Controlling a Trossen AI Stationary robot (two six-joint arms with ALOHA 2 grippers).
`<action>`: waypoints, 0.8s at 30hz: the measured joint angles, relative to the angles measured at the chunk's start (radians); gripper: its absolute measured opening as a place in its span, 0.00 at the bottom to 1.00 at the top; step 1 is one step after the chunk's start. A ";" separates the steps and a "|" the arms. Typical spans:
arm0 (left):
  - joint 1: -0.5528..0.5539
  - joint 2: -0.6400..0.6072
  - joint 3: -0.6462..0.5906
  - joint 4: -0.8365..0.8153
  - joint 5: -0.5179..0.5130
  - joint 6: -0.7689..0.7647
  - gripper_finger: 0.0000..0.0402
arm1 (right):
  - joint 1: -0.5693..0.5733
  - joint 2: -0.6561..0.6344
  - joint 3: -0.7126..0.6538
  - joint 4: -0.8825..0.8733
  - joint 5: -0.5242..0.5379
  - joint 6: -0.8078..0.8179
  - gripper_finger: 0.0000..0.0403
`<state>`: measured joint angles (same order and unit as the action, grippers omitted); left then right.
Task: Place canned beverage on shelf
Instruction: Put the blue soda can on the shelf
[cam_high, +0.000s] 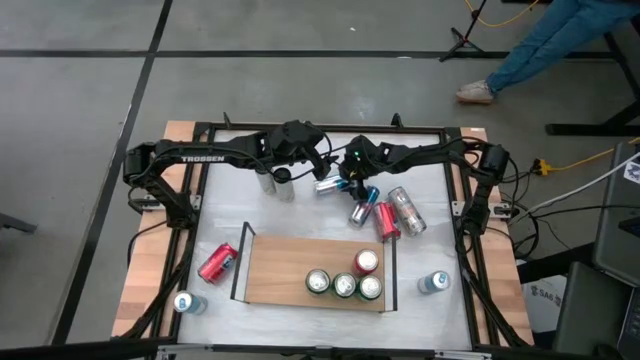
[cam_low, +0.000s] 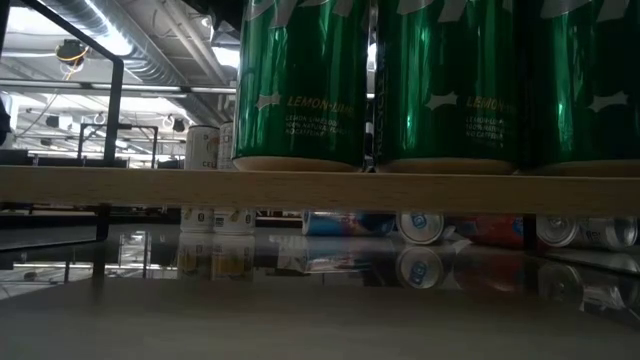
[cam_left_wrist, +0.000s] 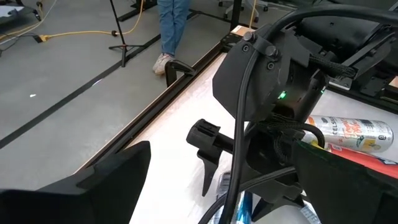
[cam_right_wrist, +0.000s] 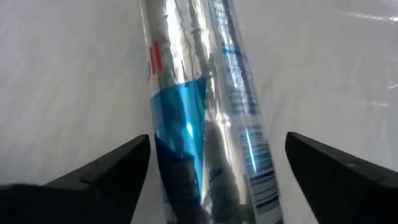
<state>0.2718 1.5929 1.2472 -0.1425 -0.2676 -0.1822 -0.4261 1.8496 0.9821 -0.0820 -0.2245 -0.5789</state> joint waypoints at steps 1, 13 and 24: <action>0.000 0.000 0.000 0.000 0.000 0.000 0.95 | 0.000 0.000 0.000 -0.004 0.000 0.002 0.85; -0.001 0.000 0.000 0.000 0.000 0.000 0.95 | 0.000 0.000 -0.001 -0.001 -0.012 0.002 0.61; 0.000 -0.011 -0.001 -0.001 0.000 0.054 0.95 | 0.001 -0.026 -0.006 -0.007 -0.034 0.025 0.59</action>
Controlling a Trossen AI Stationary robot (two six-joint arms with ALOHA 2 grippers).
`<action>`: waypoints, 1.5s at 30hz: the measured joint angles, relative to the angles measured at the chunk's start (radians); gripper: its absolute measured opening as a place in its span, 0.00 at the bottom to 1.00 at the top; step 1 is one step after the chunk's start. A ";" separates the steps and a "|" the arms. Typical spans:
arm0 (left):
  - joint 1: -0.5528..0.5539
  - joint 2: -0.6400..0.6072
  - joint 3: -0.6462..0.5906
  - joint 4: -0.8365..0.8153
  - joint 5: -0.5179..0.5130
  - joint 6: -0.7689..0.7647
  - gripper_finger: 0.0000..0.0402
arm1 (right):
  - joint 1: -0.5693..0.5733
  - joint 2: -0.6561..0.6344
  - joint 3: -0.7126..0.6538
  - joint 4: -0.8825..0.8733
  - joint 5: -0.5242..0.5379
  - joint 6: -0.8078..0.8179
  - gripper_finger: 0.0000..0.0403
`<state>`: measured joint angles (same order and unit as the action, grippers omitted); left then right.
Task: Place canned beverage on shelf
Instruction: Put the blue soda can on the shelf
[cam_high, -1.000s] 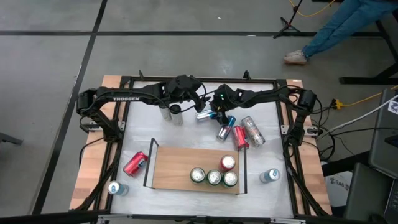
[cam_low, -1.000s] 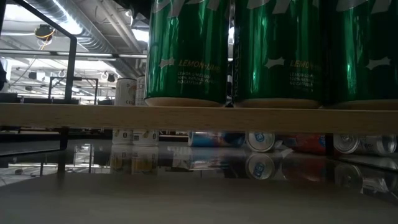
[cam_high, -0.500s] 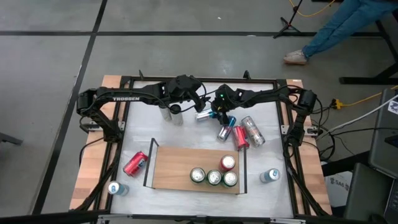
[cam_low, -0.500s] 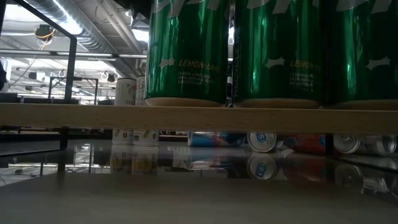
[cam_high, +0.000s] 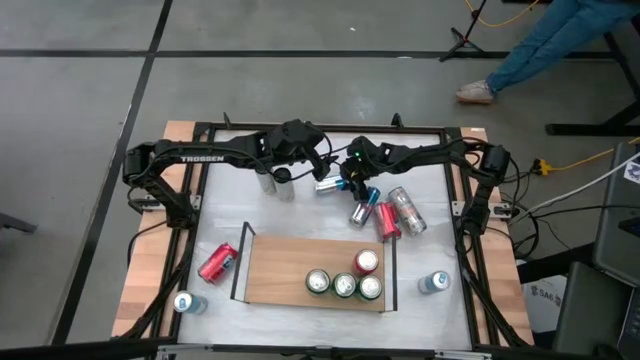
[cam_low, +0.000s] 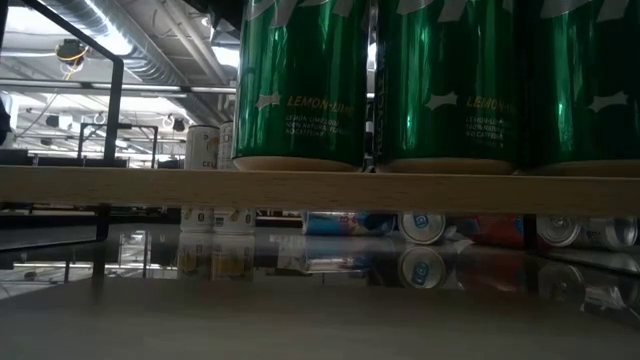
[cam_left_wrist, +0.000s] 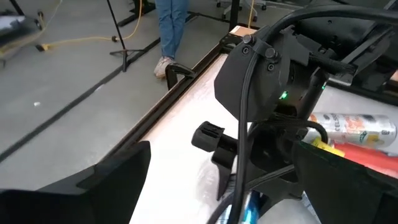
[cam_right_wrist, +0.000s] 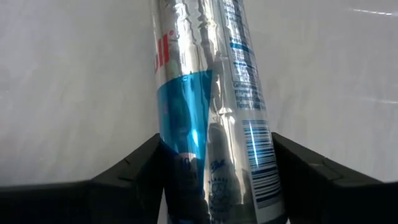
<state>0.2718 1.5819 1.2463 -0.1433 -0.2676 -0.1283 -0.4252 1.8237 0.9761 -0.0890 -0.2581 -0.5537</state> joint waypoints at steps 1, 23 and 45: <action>0.000 -0.007 0.000 -0.003 0.000 0.008 0.95 | 0.000 -0.005 0.000 -0.004 0.000 0.000 0.58; 0.000 -0.247 0.000 -0.090 -0.004 0.167 0.95 | 0.000 -0.029 0.003 0.127 -0.093 0.181 0.57; 0.000 -0.353 0.000 -0.329 0.042 0.322 0.95 | -0.001 -0.233 0.004 0.290 -0.094 0.288 0.58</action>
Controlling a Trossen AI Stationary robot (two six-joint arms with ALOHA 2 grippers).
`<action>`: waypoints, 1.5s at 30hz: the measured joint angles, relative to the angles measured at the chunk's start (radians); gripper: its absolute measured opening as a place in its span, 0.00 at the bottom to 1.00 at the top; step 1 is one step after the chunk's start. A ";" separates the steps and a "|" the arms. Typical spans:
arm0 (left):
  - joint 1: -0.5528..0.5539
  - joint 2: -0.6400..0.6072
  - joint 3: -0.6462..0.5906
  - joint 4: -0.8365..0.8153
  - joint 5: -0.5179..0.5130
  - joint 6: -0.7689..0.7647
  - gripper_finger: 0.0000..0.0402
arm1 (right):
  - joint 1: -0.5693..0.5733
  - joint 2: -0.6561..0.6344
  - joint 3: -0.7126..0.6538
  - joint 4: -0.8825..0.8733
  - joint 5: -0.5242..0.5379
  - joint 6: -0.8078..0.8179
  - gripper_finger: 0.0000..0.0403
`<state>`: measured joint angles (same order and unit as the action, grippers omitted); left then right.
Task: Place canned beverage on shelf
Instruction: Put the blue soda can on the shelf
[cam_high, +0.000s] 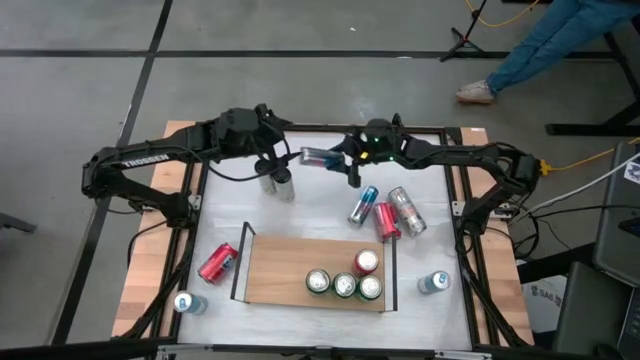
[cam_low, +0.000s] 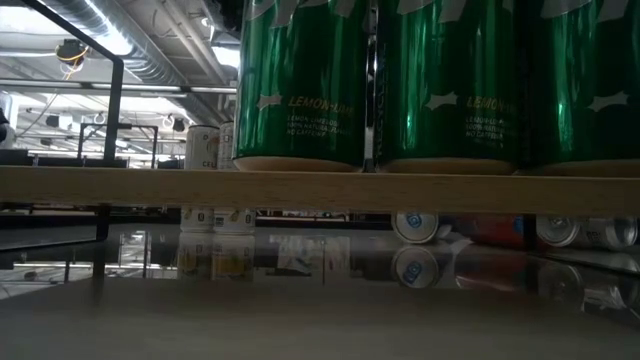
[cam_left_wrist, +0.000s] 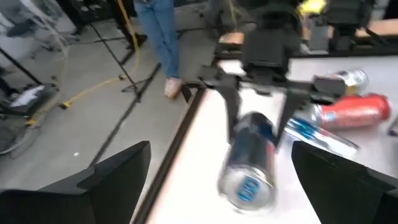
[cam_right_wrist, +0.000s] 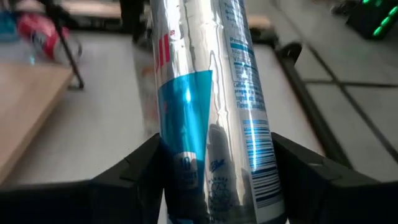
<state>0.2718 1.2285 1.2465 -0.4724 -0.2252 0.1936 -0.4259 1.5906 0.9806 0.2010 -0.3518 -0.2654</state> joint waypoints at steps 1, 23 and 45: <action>0.000 0.000 0.000 -0.003 0.008 0.000 0.95 | 0.000 0.000 0.000 0.020 0.000 0.010 0.58; 0.000 0.001 0.000 -0.072 0.090 -0.054 0.95 | 0.070 0.001 0.000 0.235 -0.023 0.090 0.58; -0.030 0.054 0.002 0.009 0.139 -0.087 0.95 | 0.073 0.002 0.001 0.321 -0.027 0.134 0.58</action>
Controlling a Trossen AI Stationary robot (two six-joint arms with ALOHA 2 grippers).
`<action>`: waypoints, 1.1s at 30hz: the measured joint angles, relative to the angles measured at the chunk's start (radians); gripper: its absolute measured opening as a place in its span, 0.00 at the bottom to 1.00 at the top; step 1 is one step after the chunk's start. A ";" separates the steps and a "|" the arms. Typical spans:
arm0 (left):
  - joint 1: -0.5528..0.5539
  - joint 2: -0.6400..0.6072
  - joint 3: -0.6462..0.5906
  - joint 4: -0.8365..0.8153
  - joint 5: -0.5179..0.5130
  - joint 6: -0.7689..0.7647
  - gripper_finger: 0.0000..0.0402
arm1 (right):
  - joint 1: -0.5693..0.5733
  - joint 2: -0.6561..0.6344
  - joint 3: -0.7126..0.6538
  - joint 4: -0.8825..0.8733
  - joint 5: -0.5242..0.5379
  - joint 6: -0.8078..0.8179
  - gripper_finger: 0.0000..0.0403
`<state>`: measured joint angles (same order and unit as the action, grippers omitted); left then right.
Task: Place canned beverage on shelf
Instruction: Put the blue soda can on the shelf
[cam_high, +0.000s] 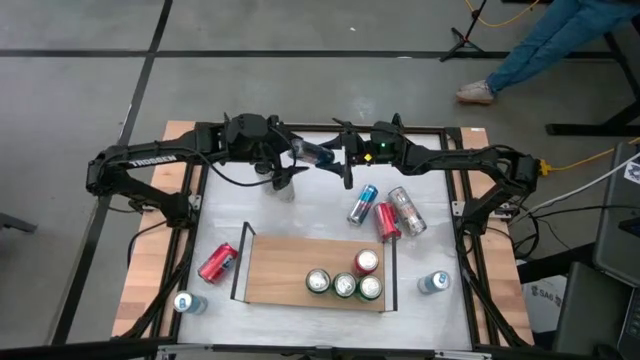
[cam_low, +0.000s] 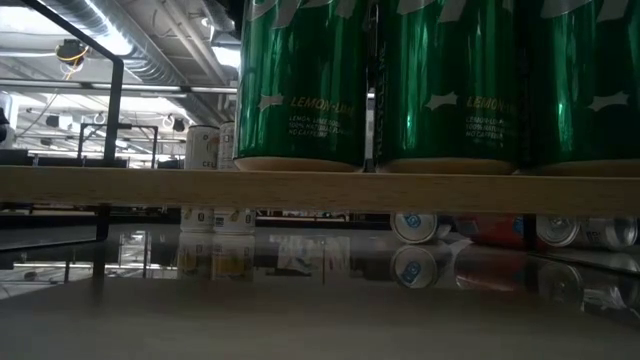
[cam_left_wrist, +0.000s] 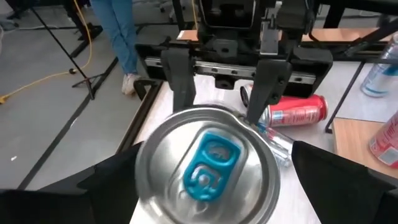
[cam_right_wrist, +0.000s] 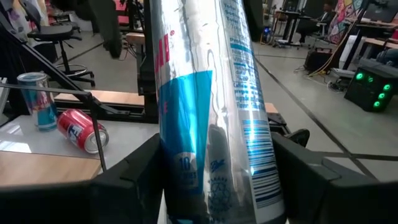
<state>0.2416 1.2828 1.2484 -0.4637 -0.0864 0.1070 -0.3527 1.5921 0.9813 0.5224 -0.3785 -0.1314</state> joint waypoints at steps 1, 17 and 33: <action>-0.002 0.003 0.000 -0.002 0.000 0.000 0.95 | 0.000 0.000 0.000 0.001 0.000 0.000 0.58; -0.012 0.007 0.000 0.005 -0.004 0.000 0.84 | 0.000 0.000 0.000 -0.001 -0.005 0.000 0.58; -0.011 0.007 -0.002 0.003 -0.003 -0.001 0.53 | 0.000 0.000 0.000 -0.020 -0.010 -0.009 0.58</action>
<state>0.2304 1.2896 1.2465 -0.4603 -0.0896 0.1059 -0.3527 1.5921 0.9813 0.5025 -0.3889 -0.1402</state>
